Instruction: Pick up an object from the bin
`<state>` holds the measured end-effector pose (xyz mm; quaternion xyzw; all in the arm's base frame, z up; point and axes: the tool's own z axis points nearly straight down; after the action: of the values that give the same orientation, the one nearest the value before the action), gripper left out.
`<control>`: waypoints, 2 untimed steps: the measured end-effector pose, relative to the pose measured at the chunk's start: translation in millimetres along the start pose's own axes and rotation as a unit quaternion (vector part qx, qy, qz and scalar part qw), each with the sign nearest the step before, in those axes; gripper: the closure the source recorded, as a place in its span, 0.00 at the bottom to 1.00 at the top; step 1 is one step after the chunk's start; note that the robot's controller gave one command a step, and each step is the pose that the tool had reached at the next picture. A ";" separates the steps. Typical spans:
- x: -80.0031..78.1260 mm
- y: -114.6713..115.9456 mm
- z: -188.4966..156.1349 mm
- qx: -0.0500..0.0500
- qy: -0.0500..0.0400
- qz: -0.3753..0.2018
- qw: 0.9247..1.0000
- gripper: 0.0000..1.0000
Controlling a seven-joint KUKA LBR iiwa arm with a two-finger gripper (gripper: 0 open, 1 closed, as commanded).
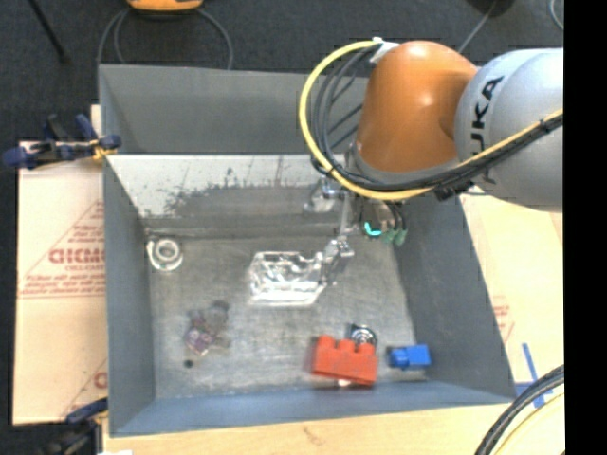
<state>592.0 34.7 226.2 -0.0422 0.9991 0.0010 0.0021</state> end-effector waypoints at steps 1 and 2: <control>7.2 3.8 104.5 0.001 -0.011 0.022 1.000 0.00; 10.7 4.0 107.4 0.000 -0.002 0.022 1.000 1.00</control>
Offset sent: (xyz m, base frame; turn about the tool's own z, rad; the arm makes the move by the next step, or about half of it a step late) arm -0.0159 0.0042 -0.1288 0.0462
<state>581.5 38.1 118.7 -0.0197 0.9998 0.0008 0.0037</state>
